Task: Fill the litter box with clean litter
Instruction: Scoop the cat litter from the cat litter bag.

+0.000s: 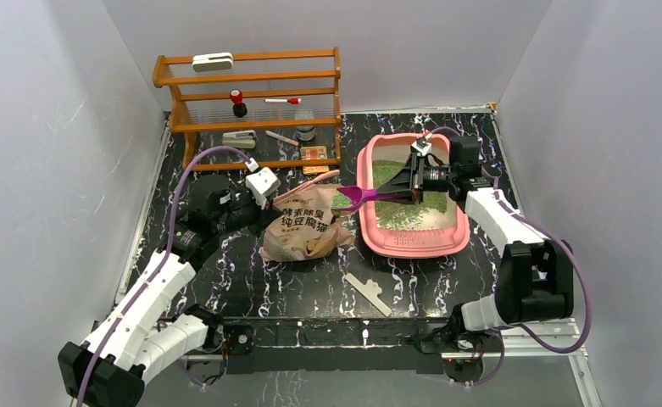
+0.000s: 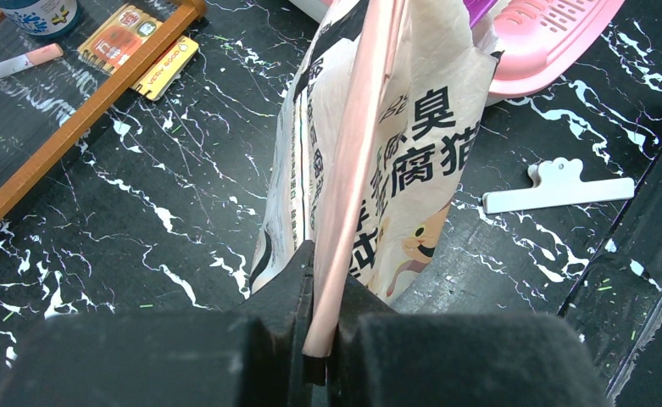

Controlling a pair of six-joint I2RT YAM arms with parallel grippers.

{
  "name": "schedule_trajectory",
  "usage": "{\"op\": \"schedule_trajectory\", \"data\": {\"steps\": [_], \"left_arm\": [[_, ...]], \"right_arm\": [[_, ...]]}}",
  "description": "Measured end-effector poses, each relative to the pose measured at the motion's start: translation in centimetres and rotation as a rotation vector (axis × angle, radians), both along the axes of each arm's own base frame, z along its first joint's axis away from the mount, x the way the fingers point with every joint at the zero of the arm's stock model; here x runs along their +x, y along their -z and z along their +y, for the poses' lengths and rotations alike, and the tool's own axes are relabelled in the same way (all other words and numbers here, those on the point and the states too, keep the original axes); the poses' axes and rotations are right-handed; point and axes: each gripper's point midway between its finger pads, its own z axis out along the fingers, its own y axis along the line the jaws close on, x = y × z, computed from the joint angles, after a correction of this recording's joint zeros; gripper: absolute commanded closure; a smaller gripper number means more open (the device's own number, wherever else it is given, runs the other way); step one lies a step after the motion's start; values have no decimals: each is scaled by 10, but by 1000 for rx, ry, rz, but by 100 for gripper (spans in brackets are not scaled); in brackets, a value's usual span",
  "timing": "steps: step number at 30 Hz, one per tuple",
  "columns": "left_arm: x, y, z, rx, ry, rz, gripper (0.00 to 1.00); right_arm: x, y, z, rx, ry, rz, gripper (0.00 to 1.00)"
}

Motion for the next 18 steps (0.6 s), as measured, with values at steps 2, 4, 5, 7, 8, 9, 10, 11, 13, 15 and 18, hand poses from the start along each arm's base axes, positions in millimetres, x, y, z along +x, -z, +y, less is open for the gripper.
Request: {"op": "schedule_trajectory", "data": {"steps": [2, 4, 5, 7, 8, 9, 10, 11, 13, 15, 18], "left_arm": [[0, 0, 0, 0, 0, 0, 100], [0, 0, 0, 0, 0, 0, 100], [0, 0, 0, 0, 0, 0, 100], [0, 0, 0, 0, 0, 0, 100], [0, 0, 0, 0, 0, 0, 100], [0, 0, 0, 0, 0, 0, 100], [0, 0, 0, 0, 0, 0, 100], [0, 0, 0, 0, 0, -1, 100], [0, 0, 0, 2, 1, -3, 100], [0, 0, 0, 3, 2, -4, 100], [0, 0, 0, 5, 3, -6, 100]], "right_arm": [[-1, 1, 1, -2, -4, 2, 100], [-5, 2, 5, -9, -16, 10, 100], [-7, 3, 7, -12, -26, 9, 100], [-11, 5, 10, -33, -42, 10, 100], [-11, 6, 11, -52, -49, 5, 100], [-10, 6, 11, -69, -50, -6, 100], [-8, 4, 10, -90, -48, -17, 100], [-5, 3, 9, -109, -44, -35, 100], [0, 1, 6, -138, -32, -70, 100], [0, 0, 3, -142, -27, -82, 100], [-3, 1, 3, -117, -31, -70, 100]]}}
